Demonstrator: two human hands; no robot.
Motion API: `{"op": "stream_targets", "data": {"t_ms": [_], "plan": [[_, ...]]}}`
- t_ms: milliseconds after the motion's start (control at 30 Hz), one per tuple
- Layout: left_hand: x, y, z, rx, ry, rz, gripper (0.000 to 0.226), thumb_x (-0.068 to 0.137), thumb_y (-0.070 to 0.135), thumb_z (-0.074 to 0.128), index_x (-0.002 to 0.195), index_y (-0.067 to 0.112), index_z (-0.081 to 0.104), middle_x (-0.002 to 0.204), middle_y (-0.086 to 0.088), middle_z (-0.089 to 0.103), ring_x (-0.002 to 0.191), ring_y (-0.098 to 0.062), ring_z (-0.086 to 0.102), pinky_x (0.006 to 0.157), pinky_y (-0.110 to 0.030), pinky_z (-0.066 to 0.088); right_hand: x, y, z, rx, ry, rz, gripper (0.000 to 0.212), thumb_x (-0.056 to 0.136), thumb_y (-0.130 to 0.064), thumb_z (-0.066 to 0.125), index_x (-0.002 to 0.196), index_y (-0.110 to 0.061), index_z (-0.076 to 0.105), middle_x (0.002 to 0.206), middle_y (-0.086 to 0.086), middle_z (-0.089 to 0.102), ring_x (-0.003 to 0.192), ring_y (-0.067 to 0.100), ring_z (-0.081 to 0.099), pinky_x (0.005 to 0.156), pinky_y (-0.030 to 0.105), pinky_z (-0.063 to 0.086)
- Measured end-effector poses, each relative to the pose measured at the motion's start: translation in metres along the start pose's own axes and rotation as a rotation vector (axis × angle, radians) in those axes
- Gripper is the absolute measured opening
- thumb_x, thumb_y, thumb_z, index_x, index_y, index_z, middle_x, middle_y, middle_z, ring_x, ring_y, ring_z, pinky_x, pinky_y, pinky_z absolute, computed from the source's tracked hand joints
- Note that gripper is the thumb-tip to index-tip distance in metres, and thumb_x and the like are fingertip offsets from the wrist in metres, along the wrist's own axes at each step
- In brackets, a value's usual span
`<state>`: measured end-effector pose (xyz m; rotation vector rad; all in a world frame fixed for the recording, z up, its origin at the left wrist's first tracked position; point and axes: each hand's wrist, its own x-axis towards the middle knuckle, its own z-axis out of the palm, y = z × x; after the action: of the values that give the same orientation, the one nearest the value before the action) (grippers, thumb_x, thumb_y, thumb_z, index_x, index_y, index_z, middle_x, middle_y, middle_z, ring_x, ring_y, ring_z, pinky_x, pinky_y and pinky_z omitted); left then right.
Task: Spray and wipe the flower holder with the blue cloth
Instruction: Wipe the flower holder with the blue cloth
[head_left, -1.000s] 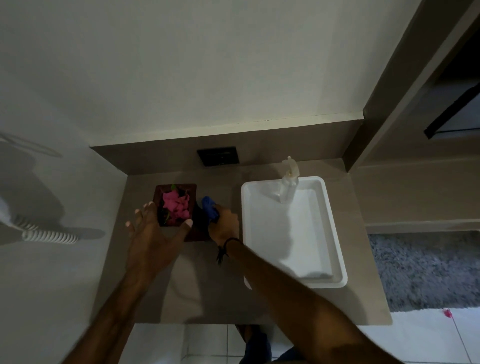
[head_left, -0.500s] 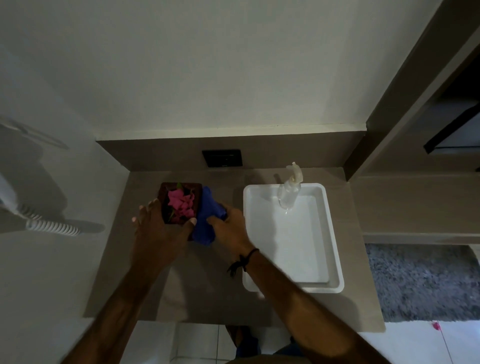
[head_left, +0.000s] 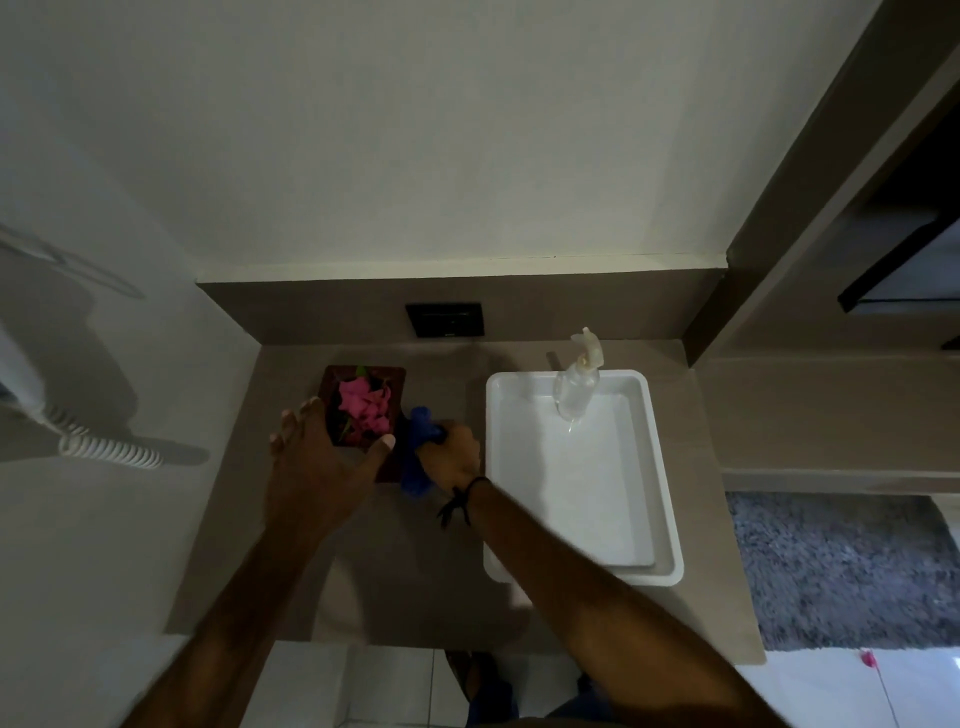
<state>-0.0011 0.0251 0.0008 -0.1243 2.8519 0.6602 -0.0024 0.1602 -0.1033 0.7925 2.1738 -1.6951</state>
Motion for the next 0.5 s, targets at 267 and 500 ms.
{"op": "stream_targets", "data": {"t_ms": [267,500], "plan": [[-0.002,0.003,0.0,-0.067,0.016,-0.003,0.102,0.078,0.052,0.072,0.155,0.01,0.021,0.162,-0.019,0.025,0.153,-0.037,0.013,0.124,-0.054,0.015,-0.027,-0.021,-0.027,0.472,0.066,-0.175,0.018,0.079,-0.011,0.067,0.094,-0.017,0.074,0.092,0.009,0.076,0.088,0.028,0.073,0.078,0.039,0.062],[-0.008,0.007,-0.003,-0.114,0.0,-0.029,0.102,0.08,0.052,0.071,0.157,0.016,0.015,0.167,-0.012,0.015,0.155,-0.032,0.004,0.124,-0.055,0.013,-0.02,0.002,-0.001,0.11,0.059,-0.153,0.022,0.086,-0.003,0.055,0.105,0.0,0.066,0.097,0.019,0.072,0.089,0.031,0.068,0.072,0.036,0.054]]}}
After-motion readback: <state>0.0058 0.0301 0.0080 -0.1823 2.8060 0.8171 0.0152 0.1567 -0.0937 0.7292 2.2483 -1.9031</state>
